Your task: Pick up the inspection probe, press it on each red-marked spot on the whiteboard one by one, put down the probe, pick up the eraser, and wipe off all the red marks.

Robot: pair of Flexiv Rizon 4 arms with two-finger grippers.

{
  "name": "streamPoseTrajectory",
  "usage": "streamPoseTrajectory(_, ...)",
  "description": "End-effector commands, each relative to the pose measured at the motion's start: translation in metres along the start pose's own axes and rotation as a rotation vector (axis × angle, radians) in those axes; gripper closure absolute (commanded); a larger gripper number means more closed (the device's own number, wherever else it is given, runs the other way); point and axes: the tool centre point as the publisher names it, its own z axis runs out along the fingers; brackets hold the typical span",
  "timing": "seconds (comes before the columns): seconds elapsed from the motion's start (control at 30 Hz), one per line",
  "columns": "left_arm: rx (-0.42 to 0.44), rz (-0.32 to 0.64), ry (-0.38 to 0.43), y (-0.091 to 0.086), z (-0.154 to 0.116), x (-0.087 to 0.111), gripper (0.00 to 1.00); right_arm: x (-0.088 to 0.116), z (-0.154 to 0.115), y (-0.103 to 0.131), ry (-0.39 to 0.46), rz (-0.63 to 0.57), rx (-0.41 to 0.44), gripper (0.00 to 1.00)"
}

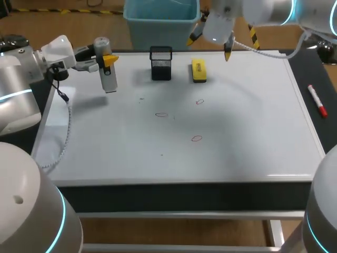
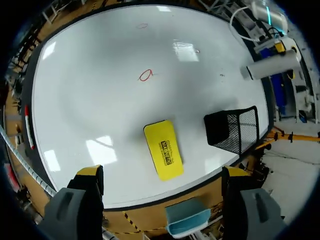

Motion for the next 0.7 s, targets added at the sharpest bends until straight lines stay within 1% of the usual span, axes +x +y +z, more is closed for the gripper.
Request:
streamPoseTrajectory(0.03,0.001,0.001,-0.001,-0.001,0.000,0.000,1.00,-0.001,-0.005,0.007,0.134,-0.143,0.084,0.00)
streamPoseTrajectory(0.3,0.001,0.001,-0.001,-0.001,0.000,0.000,1.00,-0.001,-0.005,0.007,0.134,-0.143,0.084,0.00)
streamPoseTrajectory(0.47,0.001,0.001,-0.001,-0.001,0.000,0.000,1.00,-0.004,0.010,0.010,0.174,-0.168,0.037,0.00)
streamPoseTrajectory(0.7,0.001,0.001,-0.001,-0.001,0.000,0.000,1.00,-0.005,0.021,0.013,0.158,-0.208,-0.001,0.00)
